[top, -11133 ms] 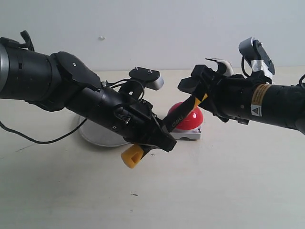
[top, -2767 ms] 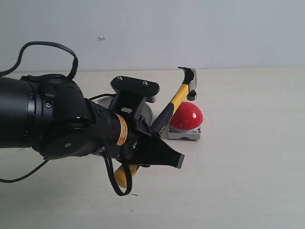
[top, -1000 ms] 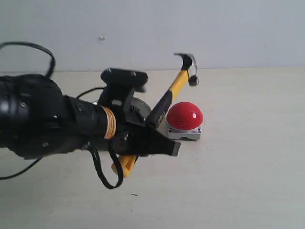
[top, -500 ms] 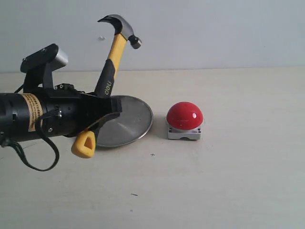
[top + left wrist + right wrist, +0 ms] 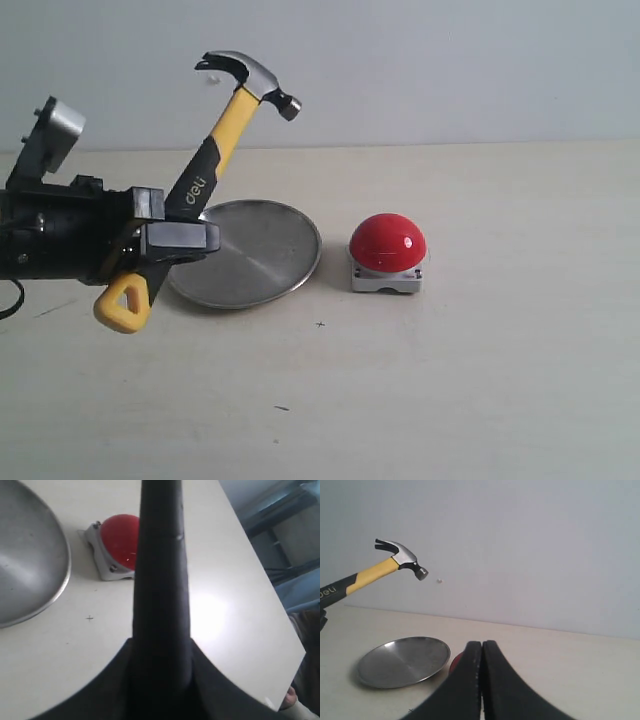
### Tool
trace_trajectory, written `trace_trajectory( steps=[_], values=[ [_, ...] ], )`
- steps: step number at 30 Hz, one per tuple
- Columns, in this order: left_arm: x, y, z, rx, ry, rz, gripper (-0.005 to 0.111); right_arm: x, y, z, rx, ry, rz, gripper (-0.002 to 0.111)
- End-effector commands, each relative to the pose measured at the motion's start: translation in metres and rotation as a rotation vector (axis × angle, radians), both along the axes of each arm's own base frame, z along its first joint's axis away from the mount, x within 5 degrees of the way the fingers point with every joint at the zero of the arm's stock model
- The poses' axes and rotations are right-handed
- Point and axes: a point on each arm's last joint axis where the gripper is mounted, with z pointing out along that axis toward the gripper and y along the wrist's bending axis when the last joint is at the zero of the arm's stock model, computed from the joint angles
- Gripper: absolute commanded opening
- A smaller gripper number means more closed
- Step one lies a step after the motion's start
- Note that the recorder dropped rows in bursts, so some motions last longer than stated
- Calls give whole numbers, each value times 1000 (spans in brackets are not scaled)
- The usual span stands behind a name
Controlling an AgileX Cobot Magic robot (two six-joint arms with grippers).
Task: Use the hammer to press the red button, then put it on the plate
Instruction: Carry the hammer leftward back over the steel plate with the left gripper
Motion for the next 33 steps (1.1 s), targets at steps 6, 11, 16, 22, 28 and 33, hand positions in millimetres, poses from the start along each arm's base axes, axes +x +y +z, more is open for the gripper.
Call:
trace_trajectory(
  steps=[6, 11, 16, 22, 28, 33],
  values=[
    [0, -2, 6, -56, -20, -20, 0, 1, 0, -2, -7, 9, 4, 0],
    [9, -2, -6, -111, 18, 170, 0, 1, 0, -2, -7, 9, 4, 0],
    [14, -5, -24, -172, 36, 280, 0, 1, 0, -2, -7, 9, 4, 0],
    [24, -16, -46, -255, 72, 317, 0, 1, 0, -2, -7, 9, 4, 0],
    [31, -18, -73, -248, 144, 346, 0, 1, 0, -2, -7, 9, 4, 0],
    [39, -22, -82, -271, 153, 335, 0, 1, 0, -2, -7, 9, 4, 0]
  ],
)
